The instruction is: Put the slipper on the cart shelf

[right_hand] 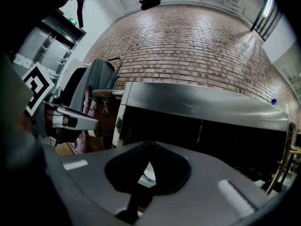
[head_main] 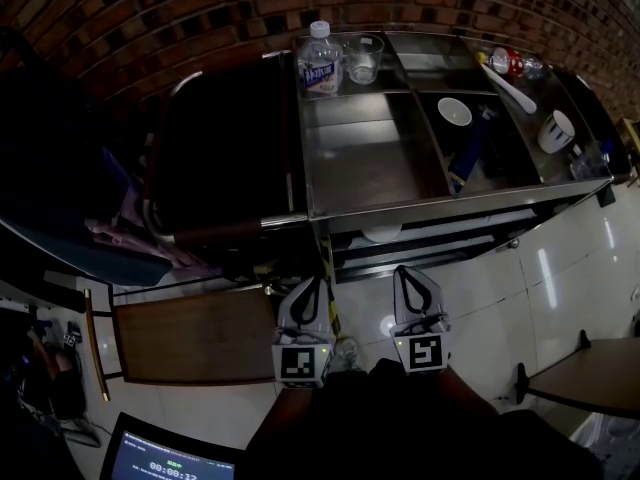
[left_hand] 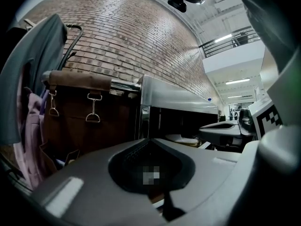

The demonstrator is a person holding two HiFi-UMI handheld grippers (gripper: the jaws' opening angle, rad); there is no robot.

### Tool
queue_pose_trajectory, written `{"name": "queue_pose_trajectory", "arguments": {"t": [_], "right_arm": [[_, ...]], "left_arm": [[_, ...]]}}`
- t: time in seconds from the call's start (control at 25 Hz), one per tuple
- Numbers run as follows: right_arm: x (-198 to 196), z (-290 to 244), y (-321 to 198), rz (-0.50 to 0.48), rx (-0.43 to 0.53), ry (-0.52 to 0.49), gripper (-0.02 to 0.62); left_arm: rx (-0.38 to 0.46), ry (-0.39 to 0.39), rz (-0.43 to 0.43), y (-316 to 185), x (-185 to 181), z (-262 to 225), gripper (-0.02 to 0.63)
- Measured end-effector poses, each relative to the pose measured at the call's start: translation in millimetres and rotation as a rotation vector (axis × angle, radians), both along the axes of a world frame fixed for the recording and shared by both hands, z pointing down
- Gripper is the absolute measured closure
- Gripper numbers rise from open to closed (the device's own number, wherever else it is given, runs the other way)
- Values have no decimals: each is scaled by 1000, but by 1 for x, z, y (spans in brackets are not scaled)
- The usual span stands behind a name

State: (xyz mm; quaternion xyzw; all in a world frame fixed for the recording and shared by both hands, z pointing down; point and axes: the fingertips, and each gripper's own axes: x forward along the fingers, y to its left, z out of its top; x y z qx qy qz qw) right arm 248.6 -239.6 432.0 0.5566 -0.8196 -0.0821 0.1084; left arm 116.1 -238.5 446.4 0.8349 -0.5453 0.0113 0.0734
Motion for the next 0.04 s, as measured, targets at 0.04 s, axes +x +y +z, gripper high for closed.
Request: {"name": "queue_pose_trajectory", "arguments": {"t": [0.04], "right_arm": [[1, -1, 0, 0, 4, -5, 594]], "left_arm": [[9, -4, 1, 0, 1, -1, 595]]}}
